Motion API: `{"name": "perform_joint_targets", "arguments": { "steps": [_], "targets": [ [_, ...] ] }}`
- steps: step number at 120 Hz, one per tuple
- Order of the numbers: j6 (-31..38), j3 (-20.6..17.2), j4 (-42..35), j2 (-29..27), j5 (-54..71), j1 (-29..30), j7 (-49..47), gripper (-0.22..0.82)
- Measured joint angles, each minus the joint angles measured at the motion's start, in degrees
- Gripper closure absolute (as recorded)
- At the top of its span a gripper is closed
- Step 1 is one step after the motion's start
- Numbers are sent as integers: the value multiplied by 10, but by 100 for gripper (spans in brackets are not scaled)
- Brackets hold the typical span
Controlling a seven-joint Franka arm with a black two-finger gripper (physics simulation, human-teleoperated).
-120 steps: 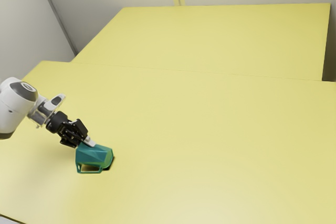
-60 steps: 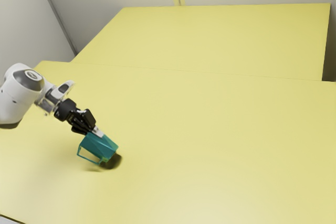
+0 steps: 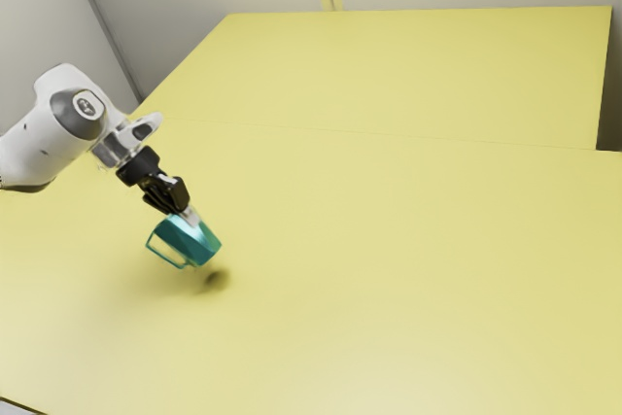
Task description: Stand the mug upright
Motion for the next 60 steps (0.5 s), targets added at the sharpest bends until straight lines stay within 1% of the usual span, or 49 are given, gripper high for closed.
{"name": "perform_joint_targets", "arguments": {
  "steps": [16, 37, 60],
  "targets": [
    [5, 0, 39, 32, 19, -31, -4, 79],
    [31, -2, 44, 38, 75, -98, -16, 79],
    [66, -9, 49, 44, 156, -115, -28, 79]
  ]
}}
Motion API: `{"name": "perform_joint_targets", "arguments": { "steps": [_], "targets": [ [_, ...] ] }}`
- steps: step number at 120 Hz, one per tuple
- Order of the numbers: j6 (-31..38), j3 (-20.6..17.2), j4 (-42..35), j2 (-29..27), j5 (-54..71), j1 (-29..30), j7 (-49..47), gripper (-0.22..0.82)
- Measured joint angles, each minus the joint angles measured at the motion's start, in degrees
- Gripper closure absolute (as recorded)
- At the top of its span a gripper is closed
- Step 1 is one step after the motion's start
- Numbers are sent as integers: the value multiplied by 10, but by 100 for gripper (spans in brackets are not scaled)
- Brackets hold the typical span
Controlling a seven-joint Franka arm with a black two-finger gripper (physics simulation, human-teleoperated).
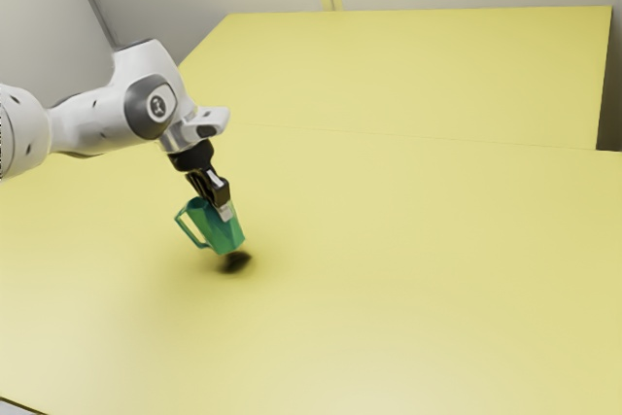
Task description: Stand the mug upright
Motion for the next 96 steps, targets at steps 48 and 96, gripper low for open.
{"name": "perform_joint_targets", "arguments": {
  "steps": [48, 96],
  "targets": [
    [46, -1, 35, 47, 70, -53, -14, 79],
    [79, -3, 20, 73, 94, -68, -32, 79]
  ]
}}
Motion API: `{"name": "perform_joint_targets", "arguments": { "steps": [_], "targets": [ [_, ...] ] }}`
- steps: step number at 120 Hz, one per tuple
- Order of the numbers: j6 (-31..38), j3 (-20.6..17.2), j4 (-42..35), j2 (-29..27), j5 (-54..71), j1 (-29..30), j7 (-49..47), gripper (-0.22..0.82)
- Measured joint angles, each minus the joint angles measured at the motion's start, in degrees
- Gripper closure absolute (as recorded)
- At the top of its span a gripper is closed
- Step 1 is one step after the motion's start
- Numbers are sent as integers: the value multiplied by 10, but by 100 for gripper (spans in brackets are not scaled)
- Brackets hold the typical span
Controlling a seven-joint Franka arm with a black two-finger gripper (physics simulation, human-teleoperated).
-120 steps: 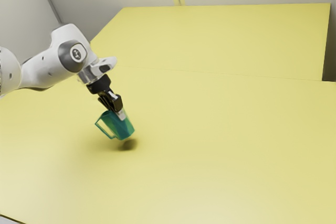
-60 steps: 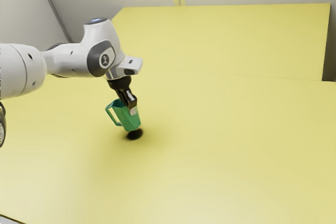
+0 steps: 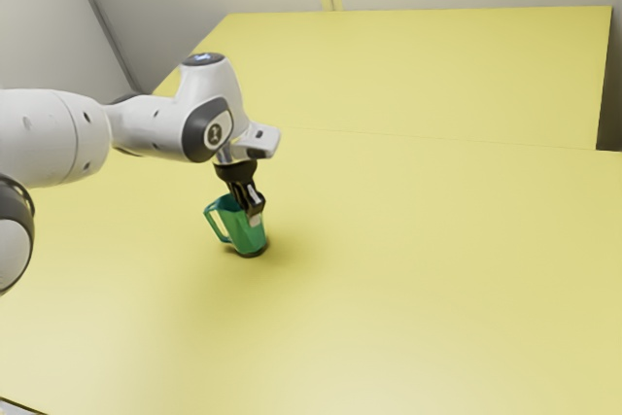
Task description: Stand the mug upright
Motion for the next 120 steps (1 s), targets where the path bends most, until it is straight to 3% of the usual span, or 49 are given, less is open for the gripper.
{"name": "perform_joint_targets", "arguments": {
  "steps": [32, 53, 68, 90, 120],
  "targets": [
    [11, -1, -4, 12, 9, -2, -12, 78],
    [13, 0, -4, 13, 7, -4, -14, 40],
    [13, 0, -2, 7, 15, -5, -16, 22],
    [10, 1, 3, -19, 21, -5, -19, 9],
    [-31, 6, 43, -69, 37, -5, -45, 3]
  ]
}}
